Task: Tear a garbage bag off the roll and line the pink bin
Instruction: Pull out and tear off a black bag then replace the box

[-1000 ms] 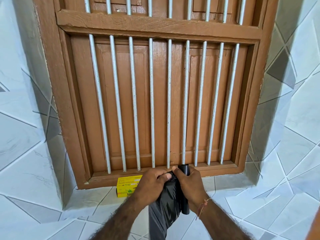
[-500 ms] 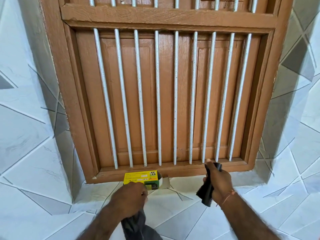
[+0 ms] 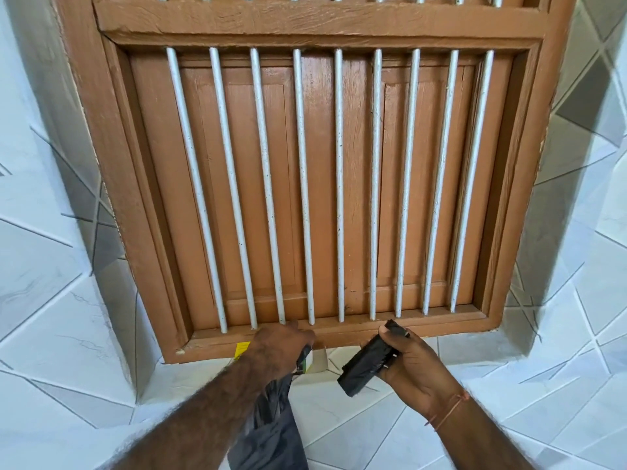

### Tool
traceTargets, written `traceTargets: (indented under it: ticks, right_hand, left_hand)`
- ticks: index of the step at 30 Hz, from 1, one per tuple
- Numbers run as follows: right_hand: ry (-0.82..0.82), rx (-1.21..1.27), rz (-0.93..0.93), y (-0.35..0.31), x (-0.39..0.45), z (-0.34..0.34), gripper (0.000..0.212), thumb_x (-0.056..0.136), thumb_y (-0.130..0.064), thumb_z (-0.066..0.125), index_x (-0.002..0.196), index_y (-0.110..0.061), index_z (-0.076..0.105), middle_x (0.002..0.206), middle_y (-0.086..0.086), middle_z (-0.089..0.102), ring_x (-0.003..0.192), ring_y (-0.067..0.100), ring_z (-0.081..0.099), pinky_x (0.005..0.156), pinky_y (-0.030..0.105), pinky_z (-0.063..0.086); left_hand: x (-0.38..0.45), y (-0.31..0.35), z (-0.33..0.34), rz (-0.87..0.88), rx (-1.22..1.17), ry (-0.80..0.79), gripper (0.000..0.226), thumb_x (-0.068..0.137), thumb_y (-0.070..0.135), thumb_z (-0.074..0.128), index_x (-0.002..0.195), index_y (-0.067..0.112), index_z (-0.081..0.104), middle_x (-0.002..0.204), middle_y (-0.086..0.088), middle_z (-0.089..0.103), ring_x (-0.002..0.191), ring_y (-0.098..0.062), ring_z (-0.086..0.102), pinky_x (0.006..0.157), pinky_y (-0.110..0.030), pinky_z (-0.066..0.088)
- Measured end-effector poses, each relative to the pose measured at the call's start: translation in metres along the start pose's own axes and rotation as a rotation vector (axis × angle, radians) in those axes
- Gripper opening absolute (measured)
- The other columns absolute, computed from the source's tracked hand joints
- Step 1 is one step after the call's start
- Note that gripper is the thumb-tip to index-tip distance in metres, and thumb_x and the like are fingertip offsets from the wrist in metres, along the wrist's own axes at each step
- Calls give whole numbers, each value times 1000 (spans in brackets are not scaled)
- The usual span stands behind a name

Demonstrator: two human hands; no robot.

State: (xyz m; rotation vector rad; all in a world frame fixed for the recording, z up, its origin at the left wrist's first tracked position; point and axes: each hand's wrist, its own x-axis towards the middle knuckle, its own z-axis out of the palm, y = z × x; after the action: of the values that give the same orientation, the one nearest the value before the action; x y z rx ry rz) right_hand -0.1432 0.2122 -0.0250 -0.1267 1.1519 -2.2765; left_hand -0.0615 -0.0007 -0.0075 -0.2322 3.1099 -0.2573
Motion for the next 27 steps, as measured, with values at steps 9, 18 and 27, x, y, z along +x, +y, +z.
traceTargets:
  ticks: [9, 18, 27]
  right_hand:
    - [92, 104, -213, -15, 4, 12, 7, 90, -4, 59, 91, -9, 54, 86, 17, 59, 81, 31, 62, 83, 50, 54]
    - [-23, 91, -364, -13, -1, 54, 13, 86, -9, 64, 92, -12, 53, 83, 11, 65, 84, 26, 65, 76, 45, 59]
    - [-22, -181, -516, -2, -19, 66, 42, 67, -31, 73, 98, -9, 54, 88, 11, 69, 78, 17, 74, 73, 39, 61]
  left_hand:
    - [-15, -4, 10, 3, -198, 112, 48, 74, 40, 68, 117, 44, 46, 120, 7, 50, 101, -21, 61, 75, -31, 52]
    - [-49, 16, 5, 8, -407, 309, 64, 76, 47, 70, 132, 46, 40, 118, 16, 42, 96, -8, 58, 82, -17, 51]
    - [-63, 22, -7, -38, -567, 417, 88, 73, 51, 72, 144, 41, 22, 132, 15, 40, 116, -9, 50, 94, -21, 44]
